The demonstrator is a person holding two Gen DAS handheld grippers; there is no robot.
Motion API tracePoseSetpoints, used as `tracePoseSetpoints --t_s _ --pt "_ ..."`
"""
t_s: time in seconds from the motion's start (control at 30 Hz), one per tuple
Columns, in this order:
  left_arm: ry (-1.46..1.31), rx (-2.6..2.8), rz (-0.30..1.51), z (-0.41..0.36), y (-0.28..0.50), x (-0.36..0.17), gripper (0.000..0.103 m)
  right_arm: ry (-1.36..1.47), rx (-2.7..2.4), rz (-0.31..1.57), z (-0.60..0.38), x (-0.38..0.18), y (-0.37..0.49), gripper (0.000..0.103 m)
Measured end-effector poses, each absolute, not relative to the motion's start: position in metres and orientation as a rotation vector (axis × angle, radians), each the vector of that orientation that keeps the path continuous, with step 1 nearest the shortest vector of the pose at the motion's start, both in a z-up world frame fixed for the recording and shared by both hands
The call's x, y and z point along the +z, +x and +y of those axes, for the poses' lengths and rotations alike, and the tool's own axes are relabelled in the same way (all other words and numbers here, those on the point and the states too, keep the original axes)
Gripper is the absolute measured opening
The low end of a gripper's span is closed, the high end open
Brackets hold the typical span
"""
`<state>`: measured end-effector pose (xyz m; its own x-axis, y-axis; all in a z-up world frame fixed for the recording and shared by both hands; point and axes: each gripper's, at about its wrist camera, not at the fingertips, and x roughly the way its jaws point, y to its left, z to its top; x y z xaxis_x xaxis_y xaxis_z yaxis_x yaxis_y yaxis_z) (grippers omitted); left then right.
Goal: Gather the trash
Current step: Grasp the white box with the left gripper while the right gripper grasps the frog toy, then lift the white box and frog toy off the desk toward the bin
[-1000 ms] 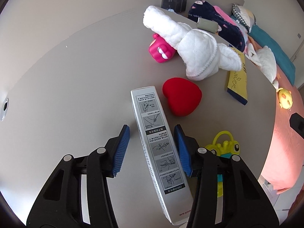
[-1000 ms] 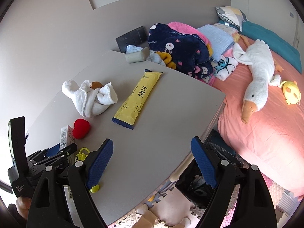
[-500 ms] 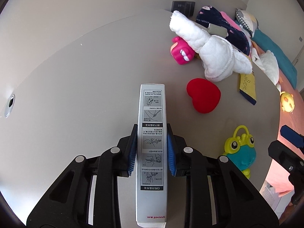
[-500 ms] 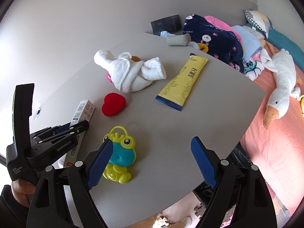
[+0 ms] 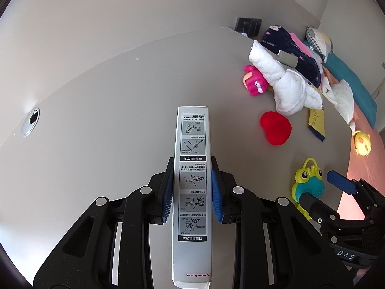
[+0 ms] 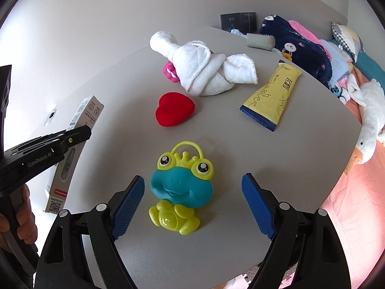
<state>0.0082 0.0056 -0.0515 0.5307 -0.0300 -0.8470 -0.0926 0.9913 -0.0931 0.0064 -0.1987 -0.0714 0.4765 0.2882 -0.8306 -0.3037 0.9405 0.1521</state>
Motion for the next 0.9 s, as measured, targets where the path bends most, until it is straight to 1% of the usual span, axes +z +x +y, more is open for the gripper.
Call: tracePoseSetpoints --t_s 0.07,0.13,0.17,0.23,0.47,0.9 --pt "-0.137 0.043 1.011 0.007 0.008 -0.052 0.027 -0.040 0.358 1.014 -0.194 -0.075 0.004 0.084" --pt "-0.140 0.046 1.010 0.007 0.010 -0.052 0.027 -0.073 0.354 1.015 -0.189 -0.078 0.003 0.076" --pt "-0.141 0.047 1.009 0.007 0.010 -0.052 0.027 -0.088 0.352 1.018 -0.187 -0.080 0.002 0.068" --pt "-0.141 0.047 1.007 0.008 0.010 -0.051 0.027 -0.113 0.349 1.009 -0.184 -0.080 0.001 0.057" --pt "-0.130 0.034 0.996 0.003 0.011 -0.047 0.027 -0.057 0.360 1.017 -0.193 -0.076 0.006 0.055" --pt "-0.096 -0.013 0.974 -0.018 0.014 -0.031 0.027 0.014 0.332 0.940 -0.219 -0.041 0.006 0.055"
